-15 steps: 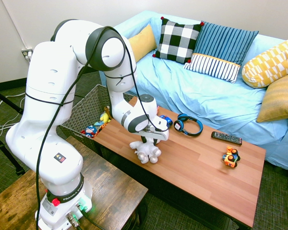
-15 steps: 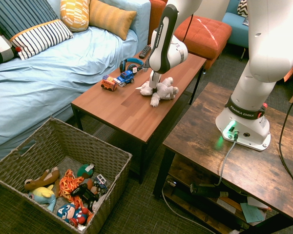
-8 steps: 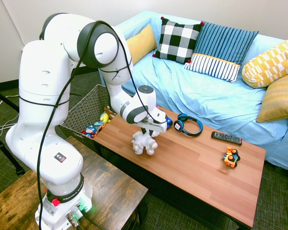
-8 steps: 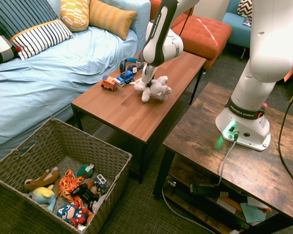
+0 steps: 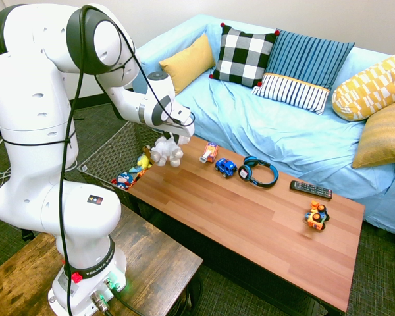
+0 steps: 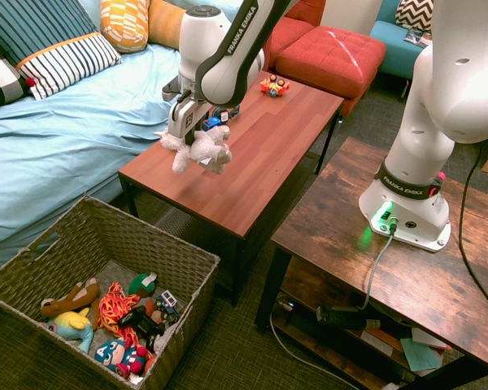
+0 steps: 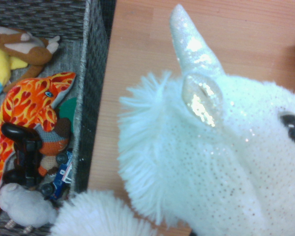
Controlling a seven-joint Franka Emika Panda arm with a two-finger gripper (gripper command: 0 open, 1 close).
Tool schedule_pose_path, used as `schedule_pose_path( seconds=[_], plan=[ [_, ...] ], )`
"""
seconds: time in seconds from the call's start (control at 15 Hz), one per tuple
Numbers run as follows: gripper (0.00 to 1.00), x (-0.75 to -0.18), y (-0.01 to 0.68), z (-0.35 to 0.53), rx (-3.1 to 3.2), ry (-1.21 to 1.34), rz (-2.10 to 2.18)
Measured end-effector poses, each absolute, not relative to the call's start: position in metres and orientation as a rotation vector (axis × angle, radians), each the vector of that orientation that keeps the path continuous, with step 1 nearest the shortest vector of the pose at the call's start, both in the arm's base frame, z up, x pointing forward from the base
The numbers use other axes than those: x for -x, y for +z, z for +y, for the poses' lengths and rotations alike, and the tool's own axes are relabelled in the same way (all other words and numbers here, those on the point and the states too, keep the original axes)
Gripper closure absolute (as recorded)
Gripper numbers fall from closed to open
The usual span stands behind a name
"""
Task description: Put the stuffed toy in the basket
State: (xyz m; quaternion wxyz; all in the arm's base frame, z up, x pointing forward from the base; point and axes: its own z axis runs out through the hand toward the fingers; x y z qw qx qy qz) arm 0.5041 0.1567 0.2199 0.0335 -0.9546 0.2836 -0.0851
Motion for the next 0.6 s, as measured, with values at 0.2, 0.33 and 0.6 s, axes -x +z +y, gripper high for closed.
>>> schedule_pose_path(
  seconds=[0.2,0.33,0.6],
  plan=[
    [1.00,-0.521,0.222,0.229,2.945,-0.324,0.844],
    [1.00,-0.530,0.207,0.291,2.962,-0.346,0.831],
    [1.00,-0.536,0.150,0.393,2.989,-0.339,0.806]
  ],
)
